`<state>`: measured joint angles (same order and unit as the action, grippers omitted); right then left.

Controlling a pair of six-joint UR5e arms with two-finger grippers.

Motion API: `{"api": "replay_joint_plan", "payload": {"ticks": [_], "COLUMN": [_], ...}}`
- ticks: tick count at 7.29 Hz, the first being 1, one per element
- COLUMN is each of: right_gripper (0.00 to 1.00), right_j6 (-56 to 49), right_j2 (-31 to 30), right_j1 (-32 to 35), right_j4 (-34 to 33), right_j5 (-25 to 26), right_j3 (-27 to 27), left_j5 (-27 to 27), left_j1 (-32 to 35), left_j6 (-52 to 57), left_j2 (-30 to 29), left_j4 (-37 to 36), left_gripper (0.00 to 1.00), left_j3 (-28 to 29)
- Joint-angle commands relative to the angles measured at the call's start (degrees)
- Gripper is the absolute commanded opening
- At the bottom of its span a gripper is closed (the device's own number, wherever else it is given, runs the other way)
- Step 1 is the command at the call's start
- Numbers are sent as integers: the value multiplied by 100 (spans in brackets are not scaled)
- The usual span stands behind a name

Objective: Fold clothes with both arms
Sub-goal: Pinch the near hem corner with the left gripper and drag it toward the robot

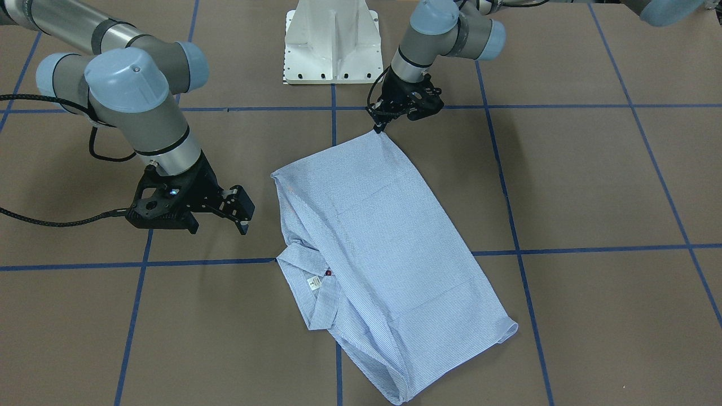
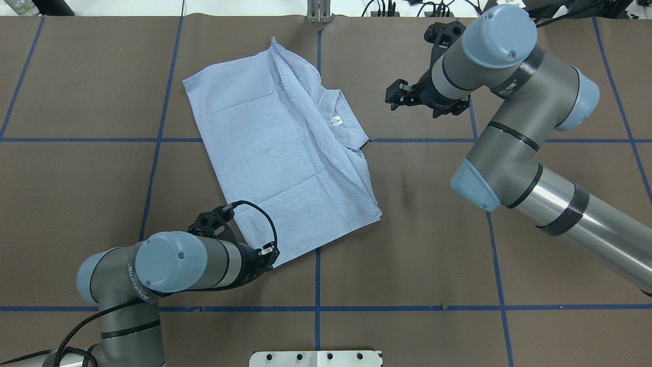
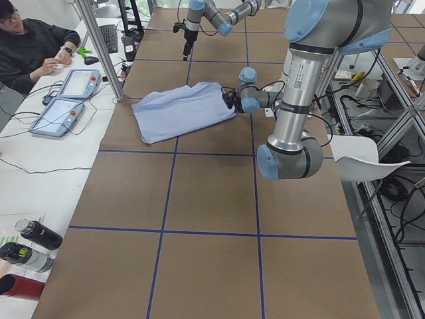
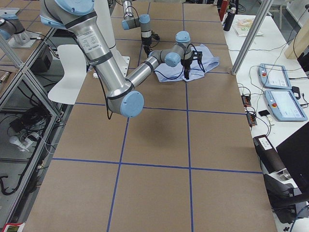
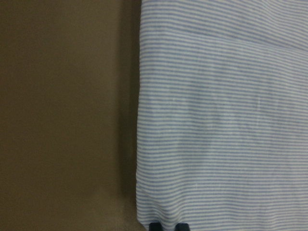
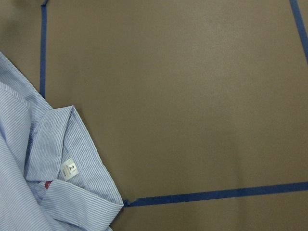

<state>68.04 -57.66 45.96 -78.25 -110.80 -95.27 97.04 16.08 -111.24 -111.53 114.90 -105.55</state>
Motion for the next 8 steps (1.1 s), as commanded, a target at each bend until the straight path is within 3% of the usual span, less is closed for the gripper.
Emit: {"api": "replay_joint_plan", "payload": {"ticks": [1, 4, 8], "right_gripper": [100, 100, 100], "right_j6": [43, 69, 78], "right_j2": [-52, -149, -158], "right_j1": [1, -26, -96], "right_j4": [3, -6, -6], "right_j5": [-3, -12, 5], "right_j3": [-87, -229, -290], "left_j5": [8, -18, -27], "left_j1": [-25, -34, -8], "left_j6": [258, 1213, 2576], "left_j2": [61, 1129, 1756], "left_j4": [-3, 6, 33], "left_gripper": [0, 0, 0], "left_j3": [-298, -1158, -1327]}}
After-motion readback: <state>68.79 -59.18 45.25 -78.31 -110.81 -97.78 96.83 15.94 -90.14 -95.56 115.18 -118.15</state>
